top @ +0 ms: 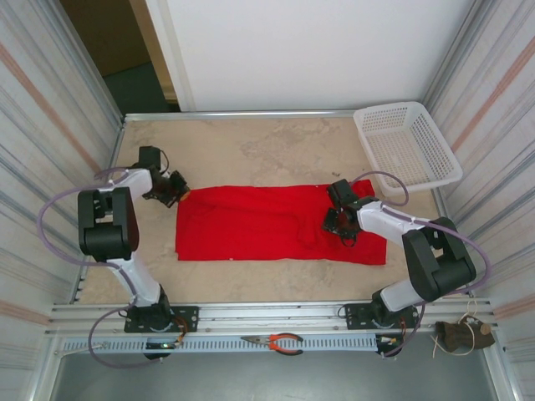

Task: Fold the inside-out t-shirt

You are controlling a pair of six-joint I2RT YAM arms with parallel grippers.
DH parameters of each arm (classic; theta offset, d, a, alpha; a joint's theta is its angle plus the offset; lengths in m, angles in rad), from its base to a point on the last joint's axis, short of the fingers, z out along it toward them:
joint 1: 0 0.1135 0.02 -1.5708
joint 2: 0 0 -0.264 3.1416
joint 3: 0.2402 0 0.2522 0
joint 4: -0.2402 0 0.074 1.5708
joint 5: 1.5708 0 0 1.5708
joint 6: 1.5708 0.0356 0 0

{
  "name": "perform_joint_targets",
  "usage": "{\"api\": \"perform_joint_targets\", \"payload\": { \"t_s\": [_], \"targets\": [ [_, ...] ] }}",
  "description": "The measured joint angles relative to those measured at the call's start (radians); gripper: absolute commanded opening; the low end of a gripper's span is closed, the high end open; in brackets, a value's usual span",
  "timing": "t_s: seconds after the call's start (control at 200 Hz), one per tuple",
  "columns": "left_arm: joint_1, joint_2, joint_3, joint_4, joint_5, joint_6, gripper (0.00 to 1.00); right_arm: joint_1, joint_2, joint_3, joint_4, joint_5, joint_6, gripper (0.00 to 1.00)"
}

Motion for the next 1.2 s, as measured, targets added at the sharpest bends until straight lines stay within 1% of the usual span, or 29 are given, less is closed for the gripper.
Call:
{"api": "perform_joint_targets", "payload": {
  "t_s": [0.1,0.23,0.271,0.301,0.316,0.386,0.441,0.506,0.591,0.726,0.792,0.897,0.997,1.057,1.197],
  "targets": [
    [-0.003,-0.011,0.042,0.013,-0.008,0.054,0.00,0.000,0.001,0.000,0.000,0.001,0.011,0.41],
    [-0.017,-0.063,0.031,0.021,-0.035,0.123,0.00,0.001,0.003,0.002,-0.001,0.002,0.014,0.41],
    [-0.022,-0.085,0.012,0.025,-0.037,0.138,0.06,0.002,0.005,0.004,-0.003,0.002,0.014,0.41],
    [-0.026,-0.101,-0.007,0.028,-0.040,0.147,0.17,0.002,0.007,0.006,-0.005,0.004,0.014,0.41],
    [-0.027,-0.110,-0.020,0.032,-0.040,0.151,0.20,0.002,0.008,0.007,-0.006,0.005,0.014,0.41],
    [-0.032,-0.137,-0.074,0.039,-0.039,0.160,0.26,0.003,0.013,0.012,-0.011,0.008,0.017,0.41],
    [-0.032,-0.149,-0.115,0.036,-0.039,0.169,0.37,0.003,0.014,0.014,-0.014,0.008,0.017,0.41],
    [-0.029,-0.156,-0.151,0.027,-0.042,0.165,0.41,0.006,0.014,0.014,-0.015,0.009,0.017,0.41],
    [-0.014,-0.167,-0.172,0.007,-0.050,0.154,0.41,0.007,0.014,0.015,-0.017,0.012,0.017,0.41],
    [0.000,-0.220,-0.145,0.001,-0.063,0.124,0.36,0.008,0.014,0.016,-0.018,0.016,0.018,0.41],
    [-0.022,-0.229,-0.092,0.003,-0.063,0.098,0.36,0.009,0.014,0.016,-0.018,0.017,0.017,0.41],
    [-0.087,-0.216,0.008,0.051,-0.048,0.049,0.35,0.009,0.014,0.016,-0.019,0.019,0.018,0.41],
    [-0.146,-0.155,0.095,0.096,-0.024,0.009,0.33,0.013,0.014,0.016,-0.019,0.021,0.021,0.40],
    [-0.164,-0.100,0.127,0.120,-0.012,-0.008,0.33,0.014,0.014,0.016,-0.020,0.026,0.021,0.40],
    [-0.155,0.020,0.126,0.130,-0.001,-0.032,0.32,0.014,0.014,0.016,-0.021,0.027,0.021,0.40]
  ]
}}
